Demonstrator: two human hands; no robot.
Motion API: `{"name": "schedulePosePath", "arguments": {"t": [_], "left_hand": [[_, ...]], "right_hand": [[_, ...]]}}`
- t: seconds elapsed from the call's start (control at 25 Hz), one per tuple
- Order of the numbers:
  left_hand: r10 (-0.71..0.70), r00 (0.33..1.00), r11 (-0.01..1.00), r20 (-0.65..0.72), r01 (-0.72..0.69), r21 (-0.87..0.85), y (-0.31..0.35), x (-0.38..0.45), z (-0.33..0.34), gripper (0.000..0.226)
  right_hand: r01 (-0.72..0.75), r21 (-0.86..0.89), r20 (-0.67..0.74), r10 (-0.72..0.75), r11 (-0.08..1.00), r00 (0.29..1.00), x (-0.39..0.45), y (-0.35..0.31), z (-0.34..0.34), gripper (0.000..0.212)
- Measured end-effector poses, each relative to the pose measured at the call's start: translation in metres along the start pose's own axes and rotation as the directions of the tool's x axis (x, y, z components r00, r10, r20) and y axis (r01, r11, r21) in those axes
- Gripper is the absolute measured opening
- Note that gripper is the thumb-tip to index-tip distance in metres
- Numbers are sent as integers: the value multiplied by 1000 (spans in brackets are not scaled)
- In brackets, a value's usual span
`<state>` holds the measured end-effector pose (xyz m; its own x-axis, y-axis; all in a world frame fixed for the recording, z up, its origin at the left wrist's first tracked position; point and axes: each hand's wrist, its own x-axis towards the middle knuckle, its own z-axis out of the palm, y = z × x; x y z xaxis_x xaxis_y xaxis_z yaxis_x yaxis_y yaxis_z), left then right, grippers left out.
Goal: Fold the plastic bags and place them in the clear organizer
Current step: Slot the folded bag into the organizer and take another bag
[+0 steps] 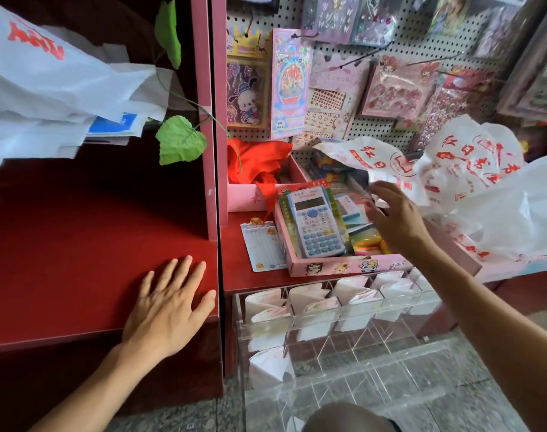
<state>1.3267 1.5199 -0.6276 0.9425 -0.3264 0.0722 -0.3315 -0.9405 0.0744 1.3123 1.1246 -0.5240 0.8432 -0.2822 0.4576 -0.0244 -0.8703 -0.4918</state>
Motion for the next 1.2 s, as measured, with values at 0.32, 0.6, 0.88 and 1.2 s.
{"name": "schedulePosePath", "arguments": {"t": [0.32,0.6,0.88,1.2], "left_hand": [[41,995,922,90,-3,-387,-9,2,-19,62],[-181,950,61,254,268,-961,-10,-26,-82,49],[-266,939,232,219,283,-930,-80,-58,-81,32],[-265,961,408,75,183,-895,-170,-119,-90,40]], "right_hand": [[240,370,331,-369,897,869,-76,-106,13,29],[265,616,466,-614,742,637,-135,-211,62,24],[260,682,568,-719,684,401,-168,-287,106,33],[160,594,356,-436,788,827,-118,-337,135,57]]}}
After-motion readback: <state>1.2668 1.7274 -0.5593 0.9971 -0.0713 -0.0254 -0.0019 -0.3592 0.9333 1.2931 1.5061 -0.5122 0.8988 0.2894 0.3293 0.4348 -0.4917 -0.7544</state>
